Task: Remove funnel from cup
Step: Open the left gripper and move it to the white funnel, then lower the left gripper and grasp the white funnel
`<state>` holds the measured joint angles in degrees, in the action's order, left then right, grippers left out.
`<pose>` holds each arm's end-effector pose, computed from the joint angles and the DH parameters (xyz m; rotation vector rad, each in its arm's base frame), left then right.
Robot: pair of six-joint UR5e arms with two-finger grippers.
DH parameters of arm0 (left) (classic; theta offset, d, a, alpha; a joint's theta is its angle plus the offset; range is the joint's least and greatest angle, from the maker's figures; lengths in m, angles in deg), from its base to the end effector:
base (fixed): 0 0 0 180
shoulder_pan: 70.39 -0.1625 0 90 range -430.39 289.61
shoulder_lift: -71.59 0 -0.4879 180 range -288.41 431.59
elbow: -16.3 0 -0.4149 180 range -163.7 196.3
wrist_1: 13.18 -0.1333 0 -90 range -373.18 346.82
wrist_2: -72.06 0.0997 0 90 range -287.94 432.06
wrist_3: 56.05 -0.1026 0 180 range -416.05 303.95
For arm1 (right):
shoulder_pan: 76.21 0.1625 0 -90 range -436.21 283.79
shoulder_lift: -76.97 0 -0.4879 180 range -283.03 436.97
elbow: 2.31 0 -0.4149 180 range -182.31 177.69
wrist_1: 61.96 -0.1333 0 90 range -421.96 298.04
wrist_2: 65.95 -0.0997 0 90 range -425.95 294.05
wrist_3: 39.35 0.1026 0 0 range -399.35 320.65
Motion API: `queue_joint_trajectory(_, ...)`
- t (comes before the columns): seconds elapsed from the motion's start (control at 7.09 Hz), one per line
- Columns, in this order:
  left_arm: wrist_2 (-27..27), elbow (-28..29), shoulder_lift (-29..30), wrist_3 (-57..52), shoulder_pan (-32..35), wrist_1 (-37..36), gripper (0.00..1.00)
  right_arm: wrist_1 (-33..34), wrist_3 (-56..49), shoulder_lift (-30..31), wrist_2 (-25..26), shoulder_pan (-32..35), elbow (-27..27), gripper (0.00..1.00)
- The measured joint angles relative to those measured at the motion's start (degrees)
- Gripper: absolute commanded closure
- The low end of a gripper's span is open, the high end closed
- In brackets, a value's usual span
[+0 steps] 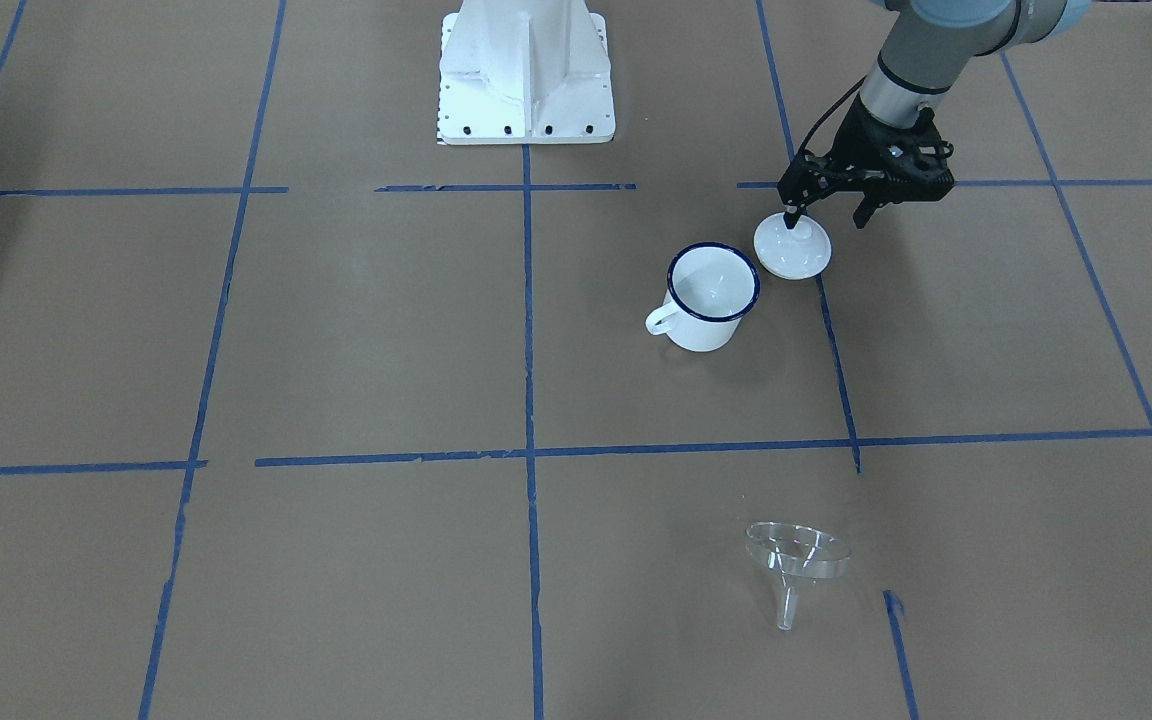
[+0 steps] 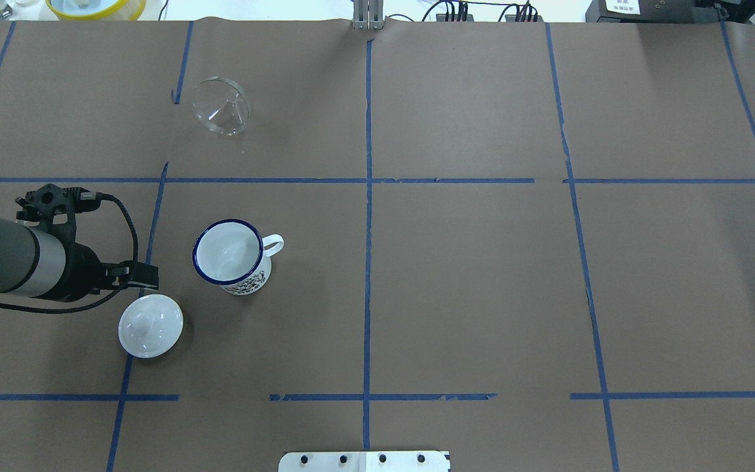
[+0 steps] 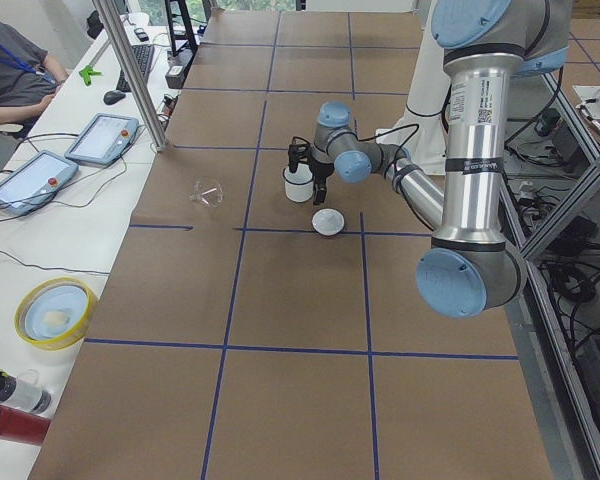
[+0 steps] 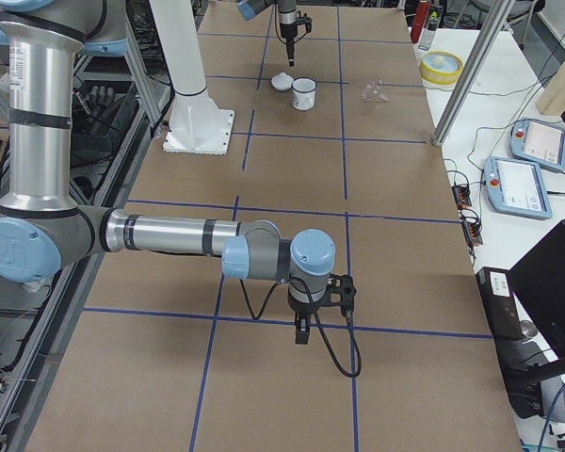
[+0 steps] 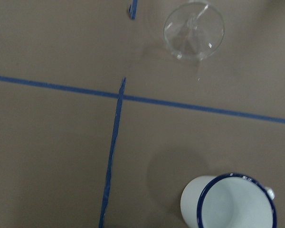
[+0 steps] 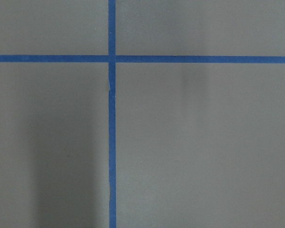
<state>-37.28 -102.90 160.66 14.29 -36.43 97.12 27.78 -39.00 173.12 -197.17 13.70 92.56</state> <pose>0.3560 -0.3595 0.4431 0.0956 0.8917 -0.0896 0.0650 -0.4609 0.7358 -0.0198 -0.7193 0.0107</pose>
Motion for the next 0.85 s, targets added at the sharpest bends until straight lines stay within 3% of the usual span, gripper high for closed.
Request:
queue_joint_trajectory(0.28, 0.10, 2.23, -1.15, 0.82, -3.09, 2.21, 0.00, 0.00, 0.00, 0.00, 0.00, 0.00, 0.04, 0.00)
queue_joint_trajectory(0.56, 0.26, 3.07, -1.56, 1.75, -5.30, 2.44, 0.10, 0.00, 0.00, 0.00, 0.00, 0.00, 0.02, 0.00)
queue_joint_trajectory(0.85, 0.36, 3.39, -1.47, 2.40, -6.15, 2.37, 0.10, 0.00, 0.00, 0.00, 0.00, 0.00, 0.02, 0.00)
